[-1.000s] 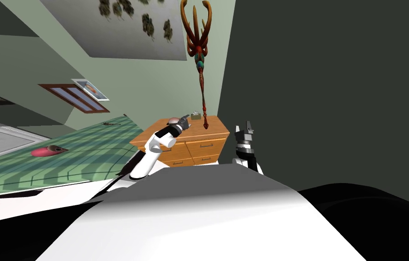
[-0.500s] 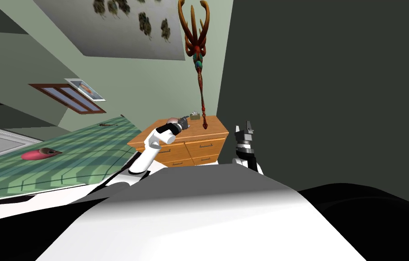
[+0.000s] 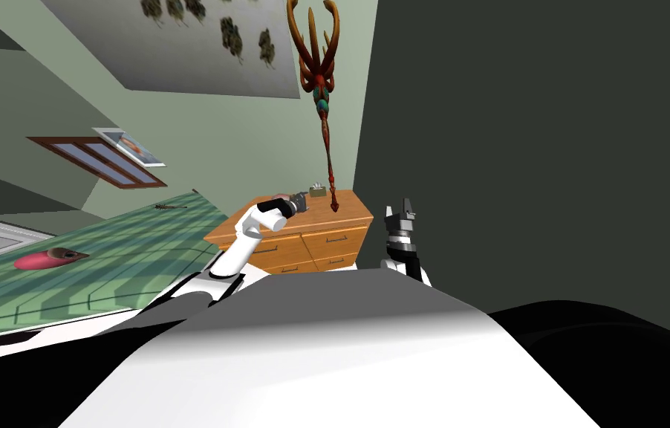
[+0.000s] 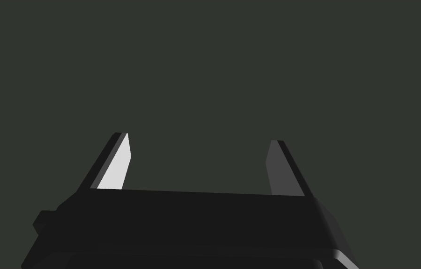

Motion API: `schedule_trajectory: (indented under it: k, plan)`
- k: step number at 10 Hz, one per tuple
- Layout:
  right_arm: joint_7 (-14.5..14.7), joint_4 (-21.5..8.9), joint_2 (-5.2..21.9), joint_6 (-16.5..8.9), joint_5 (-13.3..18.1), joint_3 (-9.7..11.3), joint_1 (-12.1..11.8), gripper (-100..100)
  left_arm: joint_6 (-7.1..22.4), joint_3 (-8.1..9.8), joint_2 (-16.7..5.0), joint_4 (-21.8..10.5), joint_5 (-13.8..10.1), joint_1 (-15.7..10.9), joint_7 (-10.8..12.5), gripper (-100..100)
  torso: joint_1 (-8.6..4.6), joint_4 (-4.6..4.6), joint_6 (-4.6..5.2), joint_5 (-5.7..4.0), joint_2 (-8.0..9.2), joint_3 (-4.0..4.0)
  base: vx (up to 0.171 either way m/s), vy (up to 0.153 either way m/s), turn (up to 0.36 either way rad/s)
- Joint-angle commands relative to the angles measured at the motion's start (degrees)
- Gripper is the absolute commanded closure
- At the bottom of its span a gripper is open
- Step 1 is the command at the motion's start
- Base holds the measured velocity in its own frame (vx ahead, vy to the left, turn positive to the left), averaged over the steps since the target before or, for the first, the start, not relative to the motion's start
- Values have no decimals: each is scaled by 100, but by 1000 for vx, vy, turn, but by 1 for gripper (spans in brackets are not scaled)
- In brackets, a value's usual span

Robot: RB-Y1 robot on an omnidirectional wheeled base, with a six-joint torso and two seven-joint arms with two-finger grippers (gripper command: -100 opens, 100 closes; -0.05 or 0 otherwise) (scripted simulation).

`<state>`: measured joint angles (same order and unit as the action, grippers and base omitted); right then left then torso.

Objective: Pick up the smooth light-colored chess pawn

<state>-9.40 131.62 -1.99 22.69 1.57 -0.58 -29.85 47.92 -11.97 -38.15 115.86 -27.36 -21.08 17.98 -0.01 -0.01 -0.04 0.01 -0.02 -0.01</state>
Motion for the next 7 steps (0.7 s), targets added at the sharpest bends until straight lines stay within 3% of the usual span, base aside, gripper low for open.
schedule_trajectory:
  k: [1,7]
  plan:
    - [0,0,0,0,0,0,0,0,286,13,-145,-157,-124,-187,114,-100,0,0,0,0,0,0,7,-2,-70]
    - [0,0,0,0,0,0,0,0,1085,23,-370,-479,-302,-510,335,-100,-1,0,2,-1,-1,0,7,0,-42]
